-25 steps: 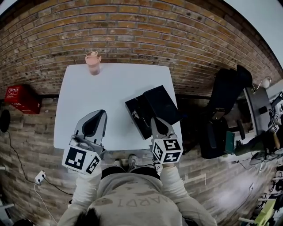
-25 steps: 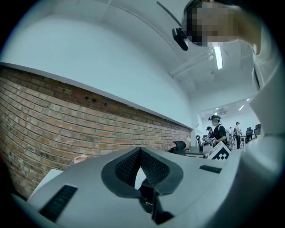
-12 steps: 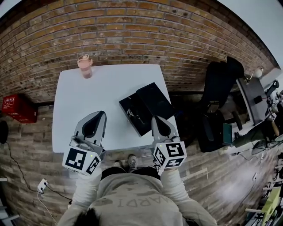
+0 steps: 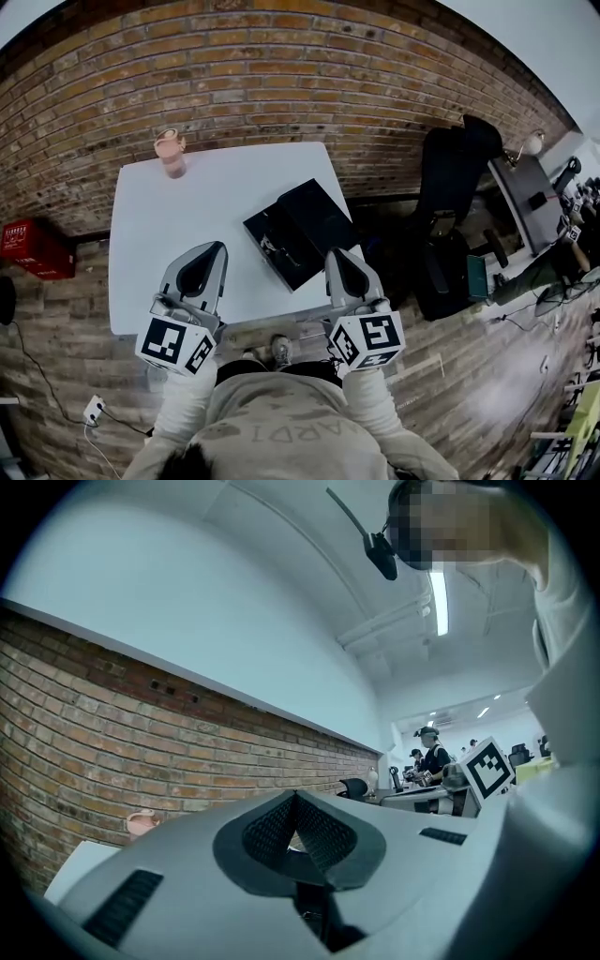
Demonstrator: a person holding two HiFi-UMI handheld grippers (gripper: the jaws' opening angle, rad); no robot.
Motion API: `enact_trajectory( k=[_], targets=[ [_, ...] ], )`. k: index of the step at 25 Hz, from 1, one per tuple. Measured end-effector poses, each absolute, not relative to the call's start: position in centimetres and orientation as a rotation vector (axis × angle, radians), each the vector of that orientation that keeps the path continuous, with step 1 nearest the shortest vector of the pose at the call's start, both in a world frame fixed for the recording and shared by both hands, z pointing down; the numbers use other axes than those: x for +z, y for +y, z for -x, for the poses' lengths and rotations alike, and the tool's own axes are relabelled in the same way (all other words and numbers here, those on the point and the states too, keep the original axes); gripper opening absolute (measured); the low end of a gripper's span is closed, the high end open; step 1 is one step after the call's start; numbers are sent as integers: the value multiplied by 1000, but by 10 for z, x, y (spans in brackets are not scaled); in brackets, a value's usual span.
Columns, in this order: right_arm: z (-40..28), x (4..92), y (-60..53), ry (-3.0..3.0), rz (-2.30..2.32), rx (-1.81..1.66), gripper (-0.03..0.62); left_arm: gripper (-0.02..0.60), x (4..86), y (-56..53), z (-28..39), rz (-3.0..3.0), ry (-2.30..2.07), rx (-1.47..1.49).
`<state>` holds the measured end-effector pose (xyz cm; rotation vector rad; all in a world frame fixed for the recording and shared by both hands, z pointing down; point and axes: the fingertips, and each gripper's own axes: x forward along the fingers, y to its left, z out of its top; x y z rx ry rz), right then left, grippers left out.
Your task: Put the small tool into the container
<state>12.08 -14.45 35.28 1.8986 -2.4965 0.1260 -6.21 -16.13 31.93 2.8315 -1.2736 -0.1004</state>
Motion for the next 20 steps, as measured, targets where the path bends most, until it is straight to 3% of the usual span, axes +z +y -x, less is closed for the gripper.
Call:
enact_trajectory(
  k=[20],
  targets=[
    [-131,313,-119,-2508,-1990,-7,11,6,308,-155,50,-2876,-1223,-117]
  ],
)
